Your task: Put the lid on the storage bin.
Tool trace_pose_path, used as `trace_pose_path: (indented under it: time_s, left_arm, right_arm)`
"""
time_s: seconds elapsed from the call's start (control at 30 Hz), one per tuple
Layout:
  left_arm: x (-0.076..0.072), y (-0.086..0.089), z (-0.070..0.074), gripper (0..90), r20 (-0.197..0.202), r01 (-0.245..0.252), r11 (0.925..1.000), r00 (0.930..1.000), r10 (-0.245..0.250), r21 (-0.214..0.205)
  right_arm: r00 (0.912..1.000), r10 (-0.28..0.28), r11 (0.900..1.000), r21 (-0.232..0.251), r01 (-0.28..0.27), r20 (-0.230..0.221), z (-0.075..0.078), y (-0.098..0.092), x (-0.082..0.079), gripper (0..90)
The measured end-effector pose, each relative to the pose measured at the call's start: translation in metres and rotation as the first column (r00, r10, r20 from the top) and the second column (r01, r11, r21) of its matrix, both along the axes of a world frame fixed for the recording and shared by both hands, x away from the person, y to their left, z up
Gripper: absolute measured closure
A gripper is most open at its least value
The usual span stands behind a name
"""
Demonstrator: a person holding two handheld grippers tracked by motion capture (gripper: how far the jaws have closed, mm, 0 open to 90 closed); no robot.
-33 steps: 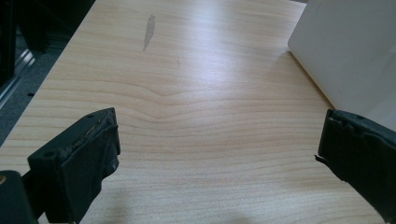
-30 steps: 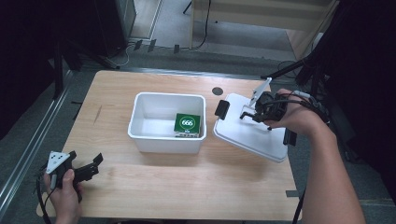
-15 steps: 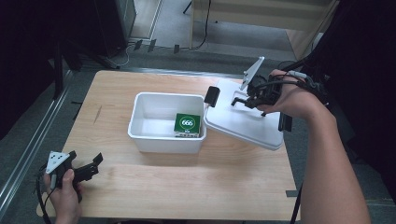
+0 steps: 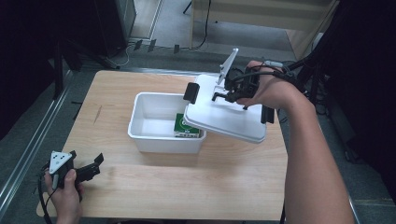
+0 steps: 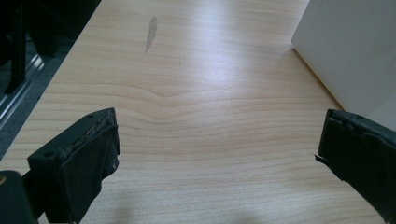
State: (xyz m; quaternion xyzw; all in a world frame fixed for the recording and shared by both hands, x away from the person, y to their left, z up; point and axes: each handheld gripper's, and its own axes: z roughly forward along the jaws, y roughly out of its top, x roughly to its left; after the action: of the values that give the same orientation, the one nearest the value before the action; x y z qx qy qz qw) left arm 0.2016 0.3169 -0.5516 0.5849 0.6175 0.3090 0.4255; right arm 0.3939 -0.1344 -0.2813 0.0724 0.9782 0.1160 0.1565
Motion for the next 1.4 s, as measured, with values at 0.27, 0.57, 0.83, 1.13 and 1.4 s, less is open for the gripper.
trace_pose_path:
  time_s: [0.27,0.57,0.83,1.13,1.4]
  left_arm:
    - [0.0,-0.001,0.0,0.0,-0.003,-0.005,0.9999,1.0,0.005,0.011]
    - [0.001,-0.001,0.0,0.0,-0.003,-0.004,0.9999,1.0,0.004,0.016]
    - [0.001,-0.003,0.0,0.0,0.001,-0.005,0.9997,1.0,0.005,0.024]
    - [0.001,-0.003,0.001,0.0,-0.001,0.0,0.9994,1.0,0.0,0.034]
    - [0.001,-0.004,0.001,0.0,0.002,0.001,0.9994,1.0,-0.001,0.034]
  right_arm:
    - [0.9983,0.058,0.9983,0.003,-0.058,-0.004,0.002,0.034,0.002,85.8]
    - [0.9943,0.104,0.9944,0.022,-0.103,-0.024,-0.003,0.072,0.004,85.7]
    - [0.9891,0.143,0.9895,0.021,-0.143,-0.034,-0.014,0.102,0.005,85.7]
    - [0.9814,0.187,0.9824,0.016,-0.186,-0.045,-0.025,0.134,0.008,85.7]
    - [0.9777,0.197,0.9801,-0.007,-0.198,-0.072,-0.037,0.157,0.007,85.7]
